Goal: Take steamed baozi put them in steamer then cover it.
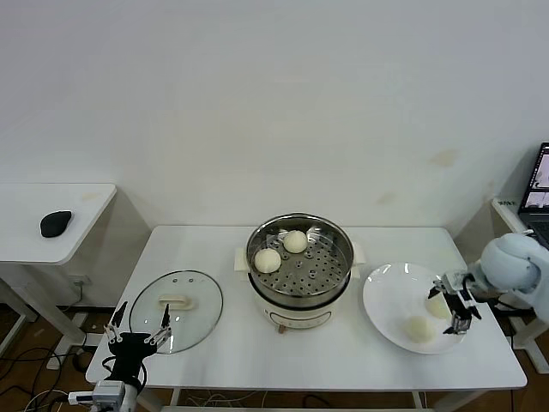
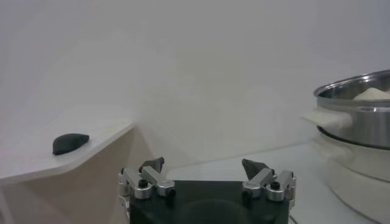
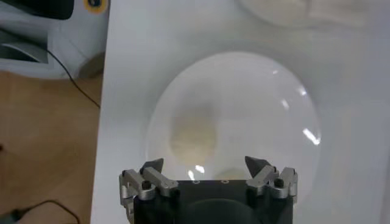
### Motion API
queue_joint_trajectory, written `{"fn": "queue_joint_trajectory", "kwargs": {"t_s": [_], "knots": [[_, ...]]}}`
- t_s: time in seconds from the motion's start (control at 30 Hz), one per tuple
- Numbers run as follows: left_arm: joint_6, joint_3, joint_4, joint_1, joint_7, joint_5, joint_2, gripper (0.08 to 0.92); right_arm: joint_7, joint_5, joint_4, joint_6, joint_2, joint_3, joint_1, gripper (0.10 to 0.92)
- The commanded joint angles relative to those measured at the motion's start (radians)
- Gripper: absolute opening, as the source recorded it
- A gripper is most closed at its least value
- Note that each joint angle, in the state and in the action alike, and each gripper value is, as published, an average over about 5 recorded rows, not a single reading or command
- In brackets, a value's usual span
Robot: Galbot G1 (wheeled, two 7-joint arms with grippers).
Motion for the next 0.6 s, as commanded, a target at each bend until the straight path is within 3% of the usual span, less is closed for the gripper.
{"fn": "queue_joint_trajectory", "kwargs": {"t_s": [0.03, 0.6], "knots": [[0.0, -0.003, 0.001, 0.002, 0.0, 0.001, 0.001, 0.823, 0.028, -0.063, -0.049, 0.017, 0.056, 0.131, -0.185, 0.823], [-0.002, -0.006, 0.015, -0.001, -0.001, 0.001, -0.011, 0.823, 0.062, -0.13, -0.156, 0.025, 0.156, 0.135, -0.205, 0.817]]}}
